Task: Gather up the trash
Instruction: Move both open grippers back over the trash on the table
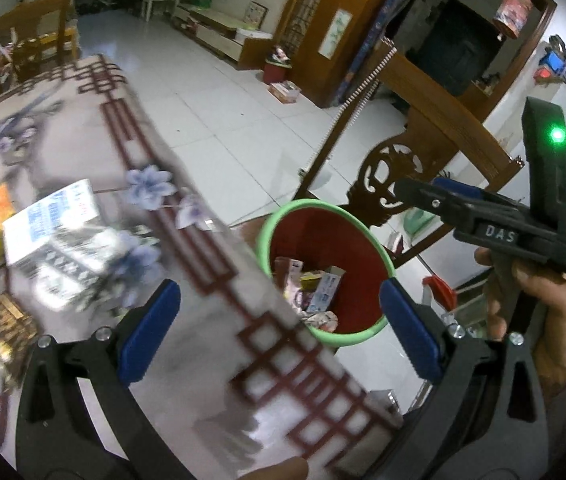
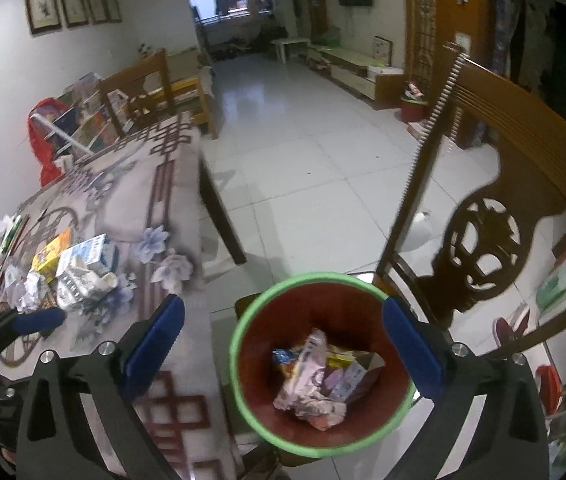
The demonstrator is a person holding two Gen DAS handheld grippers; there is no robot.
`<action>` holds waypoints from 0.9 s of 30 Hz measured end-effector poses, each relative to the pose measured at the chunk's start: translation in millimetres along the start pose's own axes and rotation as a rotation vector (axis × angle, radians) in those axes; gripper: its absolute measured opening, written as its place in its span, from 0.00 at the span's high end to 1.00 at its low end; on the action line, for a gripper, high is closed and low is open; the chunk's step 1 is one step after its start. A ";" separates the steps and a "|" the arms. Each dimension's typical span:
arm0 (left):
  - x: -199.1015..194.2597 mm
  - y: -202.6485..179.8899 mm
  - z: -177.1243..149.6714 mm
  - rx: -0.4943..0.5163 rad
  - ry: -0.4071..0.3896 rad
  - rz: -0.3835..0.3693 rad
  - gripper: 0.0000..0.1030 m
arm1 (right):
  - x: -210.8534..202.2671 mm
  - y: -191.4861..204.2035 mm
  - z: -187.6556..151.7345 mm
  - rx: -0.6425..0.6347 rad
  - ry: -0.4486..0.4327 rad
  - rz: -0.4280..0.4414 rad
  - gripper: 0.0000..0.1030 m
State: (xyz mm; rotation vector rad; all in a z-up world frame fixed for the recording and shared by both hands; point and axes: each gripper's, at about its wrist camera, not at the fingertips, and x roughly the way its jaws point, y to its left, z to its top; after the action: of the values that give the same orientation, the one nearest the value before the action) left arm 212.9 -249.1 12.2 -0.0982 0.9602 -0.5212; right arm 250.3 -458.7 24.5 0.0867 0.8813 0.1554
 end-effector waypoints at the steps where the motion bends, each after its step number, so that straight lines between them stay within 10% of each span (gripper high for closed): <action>1: -7.8 6.6 -1.8 -0.008 -0.008 0.012 0.05 | 0.0 5.5 1.3 -0.010 -0.001 0.004 0.07; 27: -148.1 208.1 -79.8 -0.343 -0.109 0.323 0.05 | 37.0 193.1 -3.1 -0.316 0.048 0.149 0.07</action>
State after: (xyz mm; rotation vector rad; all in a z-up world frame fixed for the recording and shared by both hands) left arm 159.8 13.1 14.3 -0.2717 0.9291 -0.0498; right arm 251.8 -262.2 21.4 -0.1472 0.8880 0.4357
